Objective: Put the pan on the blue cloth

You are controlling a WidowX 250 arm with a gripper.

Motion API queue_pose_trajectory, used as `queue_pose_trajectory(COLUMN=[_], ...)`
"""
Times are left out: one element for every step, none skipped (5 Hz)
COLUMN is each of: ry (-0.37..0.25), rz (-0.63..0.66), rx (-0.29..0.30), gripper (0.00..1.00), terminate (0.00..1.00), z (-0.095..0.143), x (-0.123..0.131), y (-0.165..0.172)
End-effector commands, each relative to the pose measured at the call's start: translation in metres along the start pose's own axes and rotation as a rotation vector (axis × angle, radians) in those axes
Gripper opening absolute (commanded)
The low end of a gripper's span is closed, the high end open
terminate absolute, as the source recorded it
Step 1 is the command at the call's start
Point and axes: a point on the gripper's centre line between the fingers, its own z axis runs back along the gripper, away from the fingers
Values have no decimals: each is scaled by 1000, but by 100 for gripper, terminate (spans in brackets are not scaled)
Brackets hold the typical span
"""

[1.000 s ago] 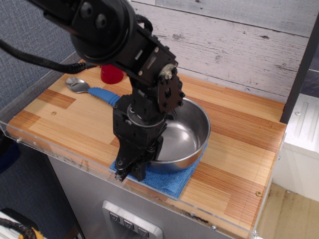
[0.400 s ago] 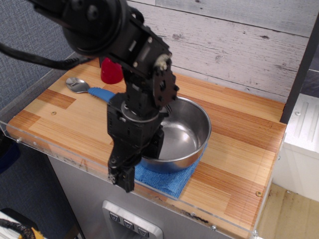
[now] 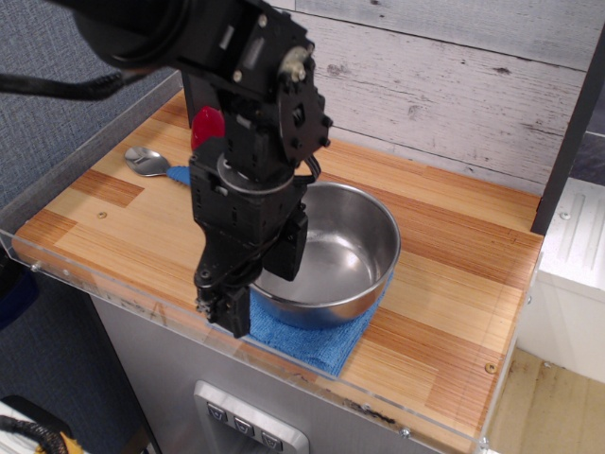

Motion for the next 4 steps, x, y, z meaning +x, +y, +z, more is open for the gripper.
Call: queue_pose_trajectory(ry=[-10, -10, -10, -10], rz=[32, 32, 32, 32], rx=[-117, -117, -117, -117], gripper=[100, 100, 100, 100], terminate=[0, 0, 0, 100], z=[52, 52, 52, 52], x=[7, 7, 7, 7], y=[-10, -10, -10, -10])
